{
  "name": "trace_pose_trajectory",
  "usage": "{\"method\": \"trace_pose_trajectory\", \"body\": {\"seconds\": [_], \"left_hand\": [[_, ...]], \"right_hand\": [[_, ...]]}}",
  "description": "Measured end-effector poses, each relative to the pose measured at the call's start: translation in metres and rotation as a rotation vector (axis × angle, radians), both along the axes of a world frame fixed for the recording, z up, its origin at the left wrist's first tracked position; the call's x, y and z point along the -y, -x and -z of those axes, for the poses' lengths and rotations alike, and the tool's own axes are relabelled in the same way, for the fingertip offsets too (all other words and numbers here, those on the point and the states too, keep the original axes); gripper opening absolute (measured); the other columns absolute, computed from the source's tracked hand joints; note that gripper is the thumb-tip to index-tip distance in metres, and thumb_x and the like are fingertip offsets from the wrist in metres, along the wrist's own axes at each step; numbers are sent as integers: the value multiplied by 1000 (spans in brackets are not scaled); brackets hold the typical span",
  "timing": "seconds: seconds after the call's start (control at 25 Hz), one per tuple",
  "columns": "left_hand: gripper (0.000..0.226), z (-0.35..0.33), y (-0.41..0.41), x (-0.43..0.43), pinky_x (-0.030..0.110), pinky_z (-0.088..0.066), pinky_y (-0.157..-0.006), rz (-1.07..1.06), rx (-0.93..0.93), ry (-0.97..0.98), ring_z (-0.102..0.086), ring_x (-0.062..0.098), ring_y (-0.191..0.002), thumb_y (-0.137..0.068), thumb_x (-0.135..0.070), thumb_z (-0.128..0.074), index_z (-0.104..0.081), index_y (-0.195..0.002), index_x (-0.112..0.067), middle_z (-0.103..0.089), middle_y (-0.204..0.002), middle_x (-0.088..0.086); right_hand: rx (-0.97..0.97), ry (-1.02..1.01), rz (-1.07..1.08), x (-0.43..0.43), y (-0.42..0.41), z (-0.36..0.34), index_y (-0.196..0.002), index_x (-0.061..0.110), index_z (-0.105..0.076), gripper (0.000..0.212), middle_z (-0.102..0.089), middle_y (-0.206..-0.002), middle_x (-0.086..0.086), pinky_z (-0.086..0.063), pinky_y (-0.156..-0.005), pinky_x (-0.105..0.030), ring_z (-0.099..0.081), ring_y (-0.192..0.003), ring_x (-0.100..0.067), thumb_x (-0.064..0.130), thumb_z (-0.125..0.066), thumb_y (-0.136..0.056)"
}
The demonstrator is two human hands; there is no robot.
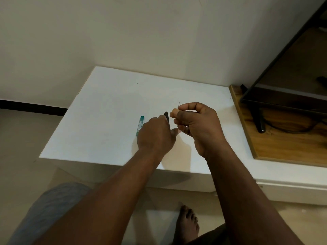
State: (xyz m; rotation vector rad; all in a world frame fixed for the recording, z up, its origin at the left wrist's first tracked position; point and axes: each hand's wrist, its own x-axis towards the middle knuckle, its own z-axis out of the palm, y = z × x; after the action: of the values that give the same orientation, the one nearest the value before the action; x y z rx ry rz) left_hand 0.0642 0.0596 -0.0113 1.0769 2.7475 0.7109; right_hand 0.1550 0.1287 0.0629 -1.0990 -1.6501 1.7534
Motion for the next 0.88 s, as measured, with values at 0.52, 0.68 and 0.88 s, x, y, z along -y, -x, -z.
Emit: {"method": "trace_pose_trajectory", "body": {"seconds": [0.52,0.68,0.88], "left_hand": [[17,-22,36,51,29,-50,-60,96,140,-173,-63,9,-64,-81,-45,-61,-64,-75,-28,-68,-68,-12],[12,-21,45,74,28,-53,-65,217,210,-241,-66,4,-67,-89,-43,-66,-66,-83,-32,-70,-75,-19],[10,-22,38,70,19,-46,-58,320,206,-240,-66,2,-65,-89,-45,-67,-66,-88,-35,-69,-77,-23]], "right_hand": [[-6,-21,3,-5,0,-4,-99,15,-73,6,-83,-90,0,-56,-80,-33,-80,-87,-18,20,-70,-98],[-48,43,18,-9,2,-1,-99,17,-76,7,-83,-98,2,-56,-77,-29,-79,-90,-17,21,-72,-97],[-134,129,77,-12,6,1,-98,19,-81,8,-81,-93,4,-57,-74,-27,-74,-85,-11,23,-76,-93]]}}
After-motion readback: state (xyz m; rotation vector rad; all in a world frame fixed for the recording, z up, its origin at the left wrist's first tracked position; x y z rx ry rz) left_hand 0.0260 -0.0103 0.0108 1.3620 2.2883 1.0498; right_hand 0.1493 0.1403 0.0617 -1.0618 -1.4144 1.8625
